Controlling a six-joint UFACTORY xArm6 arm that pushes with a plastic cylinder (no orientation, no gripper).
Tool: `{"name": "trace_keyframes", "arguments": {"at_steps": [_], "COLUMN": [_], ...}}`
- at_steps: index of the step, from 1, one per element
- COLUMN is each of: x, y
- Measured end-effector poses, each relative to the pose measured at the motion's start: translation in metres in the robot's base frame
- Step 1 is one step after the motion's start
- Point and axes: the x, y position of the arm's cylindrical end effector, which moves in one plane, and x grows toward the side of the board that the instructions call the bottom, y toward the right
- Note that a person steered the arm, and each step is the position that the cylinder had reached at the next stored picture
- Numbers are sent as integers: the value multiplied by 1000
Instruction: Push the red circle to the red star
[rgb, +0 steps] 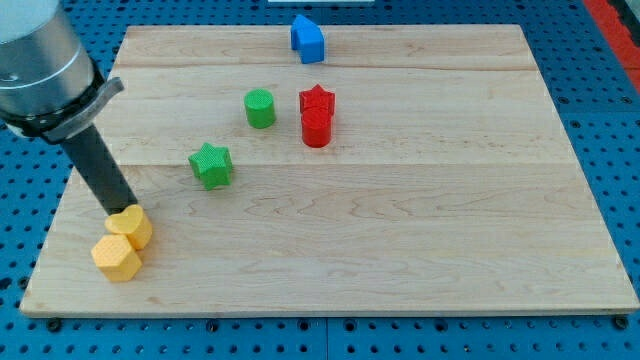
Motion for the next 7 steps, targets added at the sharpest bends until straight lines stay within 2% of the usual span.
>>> {"name": "trace_keyframes", "arguments": {"at_steps": [3, 7], "x": [-85, -86], "y": [40, 47]}}
